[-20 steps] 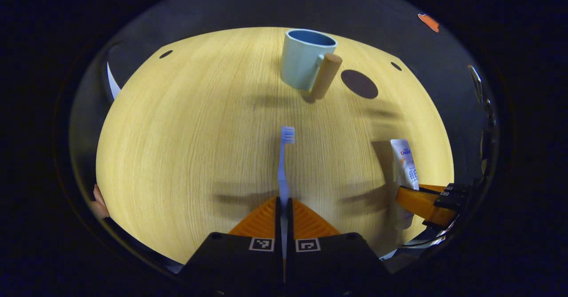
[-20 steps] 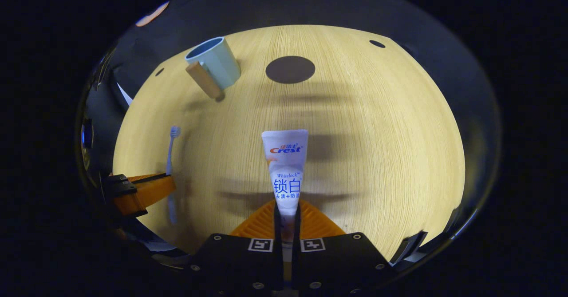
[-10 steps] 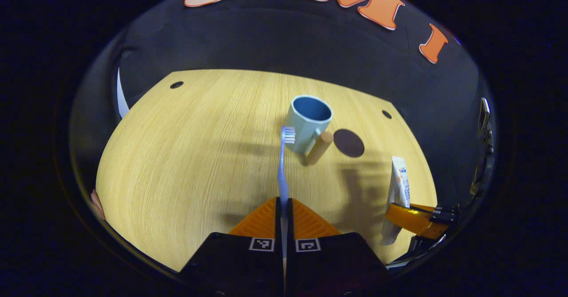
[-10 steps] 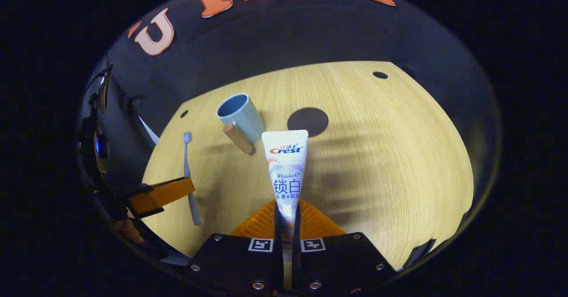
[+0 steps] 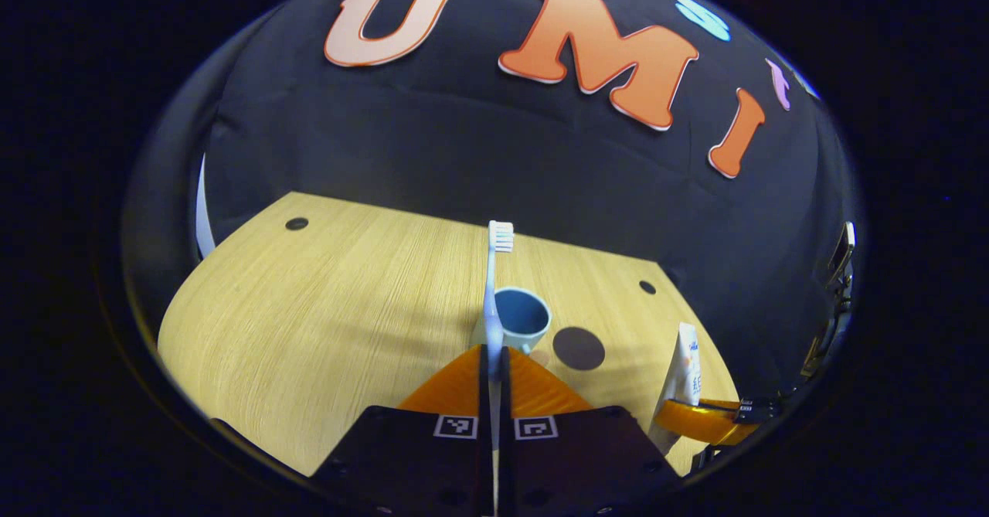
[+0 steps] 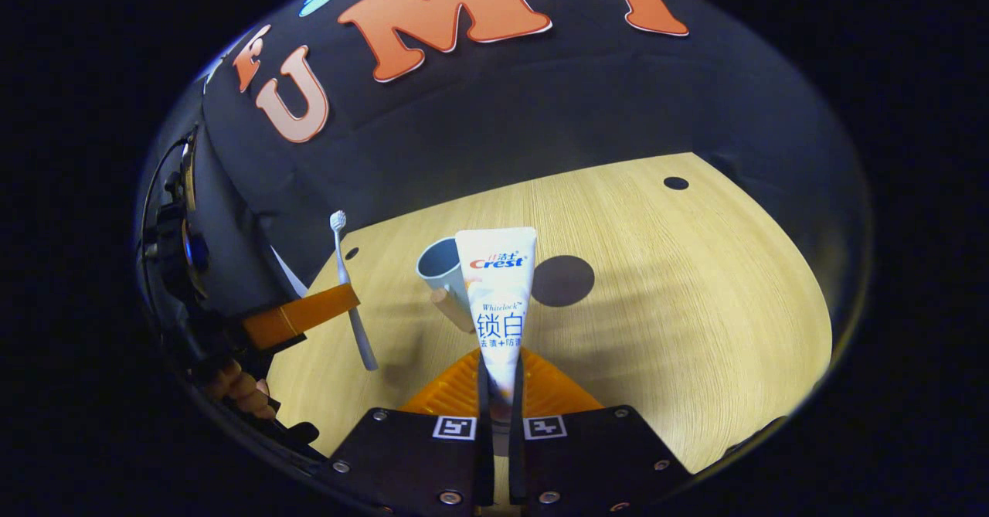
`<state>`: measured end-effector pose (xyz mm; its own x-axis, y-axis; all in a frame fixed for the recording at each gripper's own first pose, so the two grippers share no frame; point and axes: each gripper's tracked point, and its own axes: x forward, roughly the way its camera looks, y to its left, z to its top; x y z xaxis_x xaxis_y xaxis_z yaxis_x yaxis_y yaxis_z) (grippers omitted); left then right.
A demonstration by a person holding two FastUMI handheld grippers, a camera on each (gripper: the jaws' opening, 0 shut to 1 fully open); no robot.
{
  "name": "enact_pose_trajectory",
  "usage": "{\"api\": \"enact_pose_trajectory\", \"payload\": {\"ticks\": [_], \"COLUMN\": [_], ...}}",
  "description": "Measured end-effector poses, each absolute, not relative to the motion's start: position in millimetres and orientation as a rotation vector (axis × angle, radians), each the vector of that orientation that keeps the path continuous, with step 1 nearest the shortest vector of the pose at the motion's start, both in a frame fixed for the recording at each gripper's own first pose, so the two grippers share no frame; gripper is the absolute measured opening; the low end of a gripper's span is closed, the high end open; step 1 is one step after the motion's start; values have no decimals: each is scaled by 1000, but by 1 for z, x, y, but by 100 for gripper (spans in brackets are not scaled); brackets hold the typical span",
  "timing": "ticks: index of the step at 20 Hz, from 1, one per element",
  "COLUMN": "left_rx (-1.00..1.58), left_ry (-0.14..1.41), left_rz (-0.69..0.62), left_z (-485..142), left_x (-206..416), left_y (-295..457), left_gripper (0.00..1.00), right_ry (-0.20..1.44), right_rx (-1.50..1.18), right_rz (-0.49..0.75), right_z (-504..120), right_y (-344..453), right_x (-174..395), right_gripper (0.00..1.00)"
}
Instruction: Put the toothbrush and toothpaste on the desktop into the cup, then pick up the cup and place it on the coaster on the desktop.
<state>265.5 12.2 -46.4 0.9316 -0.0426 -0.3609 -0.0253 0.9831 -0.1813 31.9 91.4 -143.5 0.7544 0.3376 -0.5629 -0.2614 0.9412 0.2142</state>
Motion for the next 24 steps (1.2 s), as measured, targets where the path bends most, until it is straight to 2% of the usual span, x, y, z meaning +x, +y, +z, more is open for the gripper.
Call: {"api": "enact_pose_trajectory", "payload": {"ticks": [5, 11, 16, 24], "left_rx": [-213, -227, -217, -203], "left_ry": [219, 61, 15, 60], "left_rz": [-43, -83, -100, -111], "left_z": [4, 39, 25, -14], "left_x": [275, 321, 356, 400], "left_y": [26, 10, 5, -6], "left_gripper": [3, 2, 2, 3], "right_ry": [555, 540, 557, 565], "right_rx": [131, 115, 99, 93], "right_rz": [351, 342, 329, 293], "right_z": [-125, -124, -127, -128], "right_y": [98, 97, 89, 78], "right_x": [40, 48, 45, 45], "right_gripper": [8, 8, 8, 8]}}
